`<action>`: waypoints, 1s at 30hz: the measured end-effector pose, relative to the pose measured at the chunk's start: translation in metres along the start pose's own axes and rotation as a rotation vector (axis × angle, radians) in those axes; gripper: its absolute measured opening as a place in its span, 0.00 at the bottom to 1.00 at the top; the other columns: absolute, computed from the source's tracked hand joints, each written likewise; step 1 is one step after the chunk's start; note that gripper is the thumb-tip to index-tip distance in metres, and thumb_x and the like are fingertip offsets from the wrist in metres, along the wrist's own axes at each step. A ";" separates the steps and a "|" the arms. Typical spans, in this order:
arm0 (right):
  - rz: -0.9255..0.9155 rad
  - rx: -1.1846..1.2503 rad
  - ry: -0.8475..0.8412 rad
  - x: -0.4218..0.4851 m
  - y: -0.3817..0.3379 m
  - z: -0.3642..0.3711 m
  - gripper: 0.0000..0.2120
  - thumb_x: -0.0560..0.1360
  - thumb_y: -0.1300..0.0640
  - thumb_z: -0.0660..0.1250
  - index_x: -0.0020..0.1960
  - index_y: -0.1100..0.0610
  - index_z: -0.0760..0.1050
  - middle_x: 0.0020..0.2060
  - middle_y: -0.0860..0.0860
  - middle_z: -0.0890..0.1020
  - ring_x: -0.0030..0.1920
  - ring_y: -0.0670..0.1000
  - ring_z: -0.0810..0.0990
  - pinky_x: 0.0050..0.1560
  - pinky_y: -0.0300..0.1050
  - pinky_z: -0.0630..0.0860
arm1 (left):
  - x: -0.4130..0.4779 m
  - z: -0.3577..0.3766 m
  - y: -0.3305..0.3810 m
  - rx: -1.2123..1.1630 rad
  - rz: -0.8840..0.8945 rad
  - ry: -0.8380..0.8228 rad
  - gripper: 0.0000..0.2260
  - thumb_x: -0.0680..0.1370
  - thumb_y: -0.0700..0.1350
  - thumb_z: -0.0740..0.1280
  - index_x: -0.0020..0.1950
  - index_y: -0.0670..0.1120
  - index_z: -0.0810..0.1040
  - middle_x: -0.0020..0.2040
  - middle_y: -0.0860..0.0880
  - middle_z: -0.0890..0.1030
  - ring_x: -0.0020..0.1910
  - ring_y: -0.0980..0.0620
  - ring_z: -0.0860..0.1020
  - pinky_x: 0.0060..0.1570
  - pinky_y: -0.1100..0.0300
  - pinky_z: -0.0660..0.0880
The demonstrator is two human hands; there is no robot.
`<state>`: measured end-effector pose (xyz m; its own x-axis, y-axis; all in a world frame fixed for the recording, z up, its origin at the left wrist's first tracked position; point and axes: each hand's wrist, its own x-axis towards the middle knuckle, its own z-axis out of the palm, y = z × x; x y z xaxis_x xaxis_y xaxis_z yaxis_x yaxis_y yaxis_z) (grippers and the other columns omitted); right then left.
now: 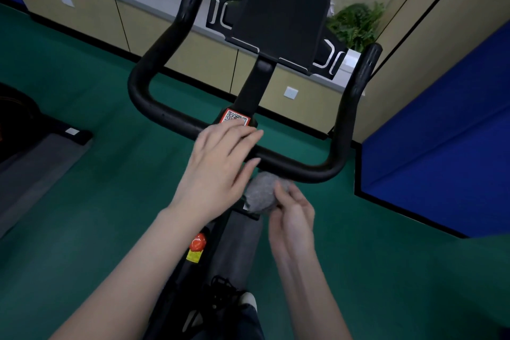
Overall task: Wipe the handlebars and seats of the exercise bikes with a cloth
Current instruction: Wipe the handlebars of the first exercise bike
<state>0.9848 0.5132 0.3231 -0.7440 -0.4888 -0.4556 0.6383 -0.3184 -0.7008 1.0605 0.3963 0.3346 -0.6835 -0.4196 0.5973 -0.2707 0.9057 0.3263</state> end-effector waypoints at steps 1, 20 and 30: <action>0.021 0.003 -0.017 -0.001 0.003 0.004 0.09 0.76 0.71 0.62 0.56 0.70 0.73 0.41 0.58 0.83 0.38 0.49 0.83 0.40 0.39 0.80 | 0.005 0.003 0.004 0.004 0.030 -0.017 0.16 0.78 0.48 0.64 0.63 0.43 0.76 0.59 0.49 0.78 0.64 0.48 0.71 0.67 0.54 0.60; -0.029 -0.013 0.062 0.001 -0.022 -0.016 0.04 0.75 0.68 0.65 0.42 0.64 0.76 0.34 0.54 0.82 0.34 0.48 0.81 0.33 0.40 0.79 | 0.012 0.025 0.009 -0.011 0.068 0.060 0.13 0.73 0.55 0.71 0.50 0.48 0.83 0.46 0.54 0.81 0.48 0.52 0.78 0.65 0.58 0.62; -0.069 -0.016 0.203 -0.007 -0.023 -0.022 0.04 0.74 0.69 0.66 0.47 0.64 0.78 0.38 0.53 0.85 0.39 0.49 0.84 0.41 0.43 0.81 | 0.012 0.023 0.010 -0.025 0.064 0.055 0.13 0.73 0.55 0.71 0.50 0.47 0.84 0.46 0.54 0.81 0.48 0.51 0.79 0.65 0.57 0.63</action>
<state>0.9712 0.5417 0.3307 -0.8113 -0.2923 -0.5063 0.5826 -0.3316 -0.7420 1.0343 0.4013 0.3281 -0.6607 -0.3639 0.6565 -0.2101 0.9293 0.3037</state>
